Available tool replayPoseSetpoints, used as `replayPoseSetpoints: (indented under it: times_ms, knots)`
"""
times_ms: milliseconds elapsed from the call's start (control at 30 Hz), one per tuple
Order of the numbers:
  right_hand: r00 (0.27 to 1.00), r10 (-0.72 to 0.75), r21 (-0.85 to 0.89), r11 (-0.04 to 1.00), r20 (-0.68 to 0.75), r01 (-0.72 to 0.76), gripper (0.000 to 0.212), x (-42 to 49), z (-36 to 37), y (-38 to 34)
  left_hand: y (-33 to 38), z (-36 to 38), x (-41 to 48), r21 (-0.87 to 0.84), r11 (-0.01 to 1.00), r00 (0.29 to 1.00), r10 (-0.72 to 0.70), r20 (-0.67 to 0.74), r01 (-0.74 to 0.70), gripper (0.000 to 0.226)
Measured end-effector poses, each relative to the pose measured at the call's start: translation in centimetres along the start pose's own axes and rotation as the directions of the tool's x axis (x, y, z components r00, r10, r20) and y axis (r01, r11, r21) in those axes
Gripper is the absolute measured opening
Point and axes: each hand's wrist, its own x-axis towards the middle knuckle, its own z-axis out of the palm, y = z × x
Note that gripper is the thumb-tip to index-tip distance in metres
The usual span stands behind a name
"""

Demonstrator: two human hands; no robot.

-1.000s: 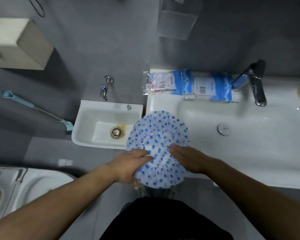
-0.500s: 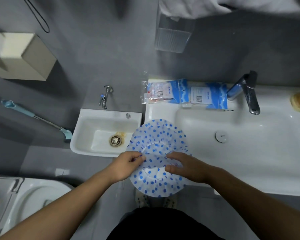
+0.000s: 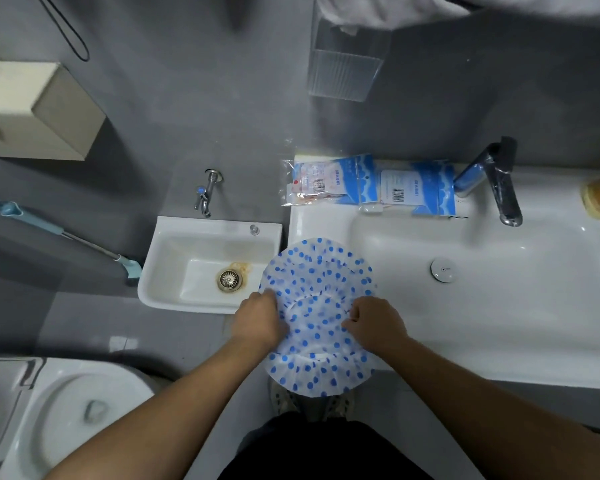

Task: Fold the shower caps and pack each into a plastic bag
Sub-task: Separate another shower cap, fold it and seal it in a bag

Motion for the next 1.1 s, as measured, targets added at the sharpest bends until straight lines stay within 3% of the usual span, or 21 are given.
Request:
replayPoseSetpoints:
  times_ms: [67,100,200,267,333,400,500,567,633,700,767,833,967,1100]
  knots:
    - [0.992,-0.074,-0.145,0.988,-0.106,0.058,0.018,-0.4,0.3,-0.9,0.6,0.6,0.0,-0.035,0.999,1.000,0.026,-0.016,-0.026,0.055]
    - [0.987,-0.085,-0.105,0.992,-0.136,0.071,0.033,-0.5,0.5,-1.3,0.9,0.8,0.1,-0.105,0.994,0.999,0.036,-0.005,-0.037,0.070]
    - [0.990,0.072,0.342,0.939,-0.118,-0.028,0.086,-0.7,0.2,-2.7,1.7,0.8,0.2,-0.413,0.910,0.997,-0.002,0.082,0.036,0.100]
    - [0.975,0.219,0.635,0.751,0.024,-0.184,0.093,-0.7,-0.7,-3.3,1.7,0.5,-0.1,-0.664,0.734,0.985,-0.042,0.166,0.143,0.111]
    - [0.953,0.254,0.770,0.571,0.165,-0.285,0.086,-0.7,-1.9,-3.1,1.3,0.2,-0.2,-0.808,0.545,0.970,-0.044,0.237,0.222,0.119]
    - [0.942,0.230,0.770,0.545,0.246,-0.334,0.075,-0.5,-2.7,-2.7,1.0,0.0,-0.3,-0.843,0.464,0.956,-0.031,0.291,0.272,0.116]
    - [0.931,0.223,0.727,0.582,0.289,-0.365,0.053,-0.3,-3.6,-2.5,1.0,-0.4,-0.5,-0.826,0.462,0.932,-0.001,0.363,0.322,0.106]
    - [0.905,0.224,0.756,0.499,0.361,-0.424,0.043,-0.1,-4.0,-2.6,1.0,-0.7,-0.5,-0.800,0.496,0.922,-0.003,0.386,0.337,0.094]
    - [0.867,0.210,0.782,0.375,0.452,-0.498,0.041,0.0,-4.2,-2.3,0.7,-1.3,-0.3,-0.792,0.509,0.921,-0.006,0.389,0.338,0.064]
    - [0.831,0.239,0.774,0.302,0.503,-0.556,0.047,0.1,-4.0,-1.6,0.1,-1.9,0.0,-0.810,0.451,0.902,0.027,0.432,0.374,0.041]
    - [0.818,0.278,0.789,0.240,0.503,-0.566,0.049,-0.1,-3.5,-0.6,-0.8,-2.0,0.3,-0.826,0.375,0.880,0.053,0.472,0.421,0.044]
    - [0.851,0.285,0.815,0.270,0.442,-0.513,0.040,-0.5,-2.8,0.2,-1.8,-1.5,0.1,-0.836,0.375,0.896,0.026,0.442,0.401,0.040]
    - [0.935,0.275,0.722,0.598,0.223,-0.348,0.018,-1.0,-1.0,1.9,-2.6,0.6,-0.5,-0.773,0.574,0.957,-0.072,0.281,0.270,0.015]
    - [0.973,0.223,0.591,0.777,0.060,-0.215,0.015,-0.4,0.2,2.3,-2.2,1.9,-0.6,-0.644,0.750,0.988,-0.093,0.122,0.151,0.027]
